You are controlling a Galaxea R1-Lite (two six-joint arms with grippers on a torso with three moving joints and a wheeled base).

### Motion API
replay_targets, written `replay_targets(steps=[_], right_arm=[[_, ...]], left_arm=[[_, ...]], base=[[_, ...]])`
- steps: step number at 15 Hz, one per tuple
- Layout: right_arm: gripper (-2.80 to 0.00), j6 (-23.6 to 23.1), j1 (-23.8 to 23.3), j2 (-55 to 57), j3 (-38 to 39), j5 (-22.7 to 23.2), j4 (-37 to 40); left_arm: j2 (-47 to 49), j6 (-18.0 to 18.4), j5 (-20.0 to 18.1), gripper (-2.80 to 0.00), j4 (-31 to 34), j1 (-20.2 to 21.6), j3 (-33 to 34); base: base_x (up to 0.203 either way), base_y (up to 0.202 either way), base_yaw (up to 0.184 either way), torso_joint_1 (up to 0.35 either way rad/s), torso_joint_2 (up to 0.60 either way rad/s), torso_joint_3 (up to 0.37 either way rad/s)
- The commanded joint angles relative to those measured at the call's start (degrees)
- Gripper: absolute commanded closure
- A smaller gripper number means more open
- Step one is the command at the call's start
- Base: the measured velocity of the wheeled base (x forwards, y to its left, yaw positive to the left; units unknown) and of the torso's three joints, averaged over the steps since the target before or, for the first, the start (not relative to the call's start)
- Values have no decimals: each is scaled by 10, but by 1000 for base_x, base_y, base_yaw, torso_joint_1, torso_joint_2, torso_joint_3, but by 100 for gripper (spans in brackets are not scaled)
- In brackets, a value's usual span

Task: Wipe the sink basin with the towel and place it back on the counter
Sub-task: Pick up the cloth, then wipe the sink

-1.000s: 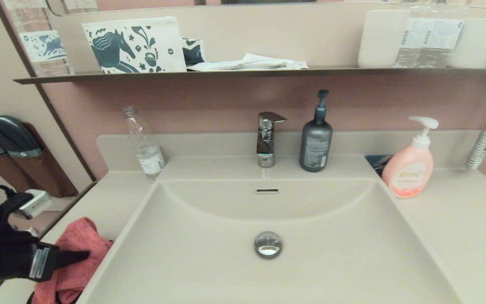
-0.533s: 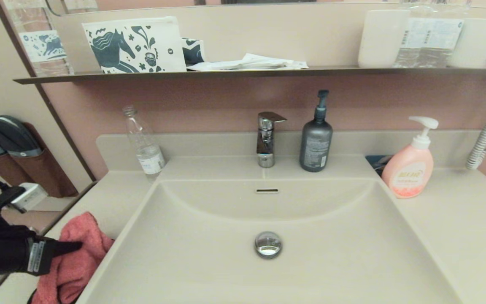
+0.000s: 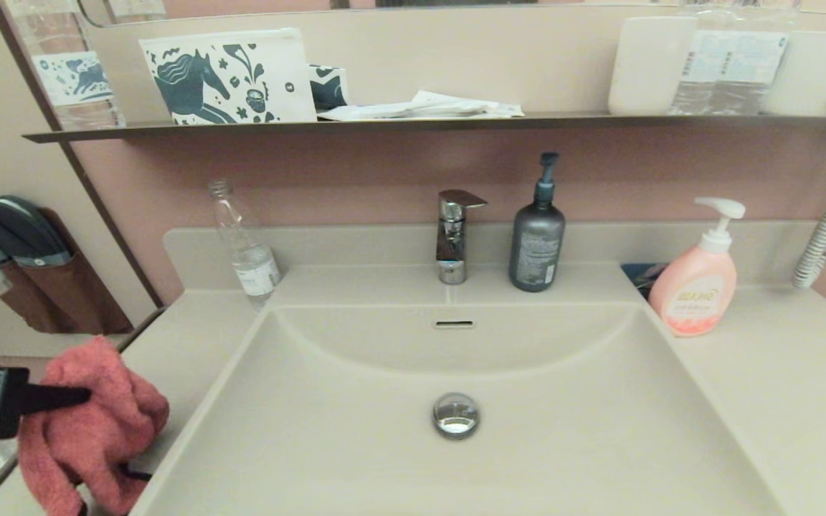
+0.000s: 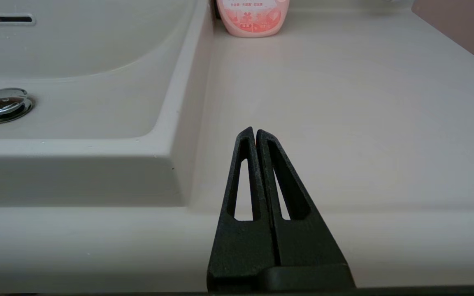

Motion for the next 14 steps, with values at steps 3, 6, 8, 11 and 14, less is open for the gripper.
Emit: replay_targets(steps=[3,6,8,11,14], right_arm=[[0,-1,0,0,0,0,0],[0,0,0,0,0,0,0],[0,0,0,0,0,0,0],[0,0,0,0,0,0,0],[0,0,0,0,0,0,0]], left_arm=[[-69,-85,-1,0,191,-67,-112],[-89,-154,12,0,219,-153,-123],[-86,-233,48,0,211,-237,-124],[-58,-376,155,0,154,-391,-114],[-4,-492,274,0,117,-553,-113]], base=[[0,0,0,0,0,0],[0,0,0,0,0,0],[0,0,0,0,0,0],[0,0,0,0,0,0],[0,0,0,0,0,0]])
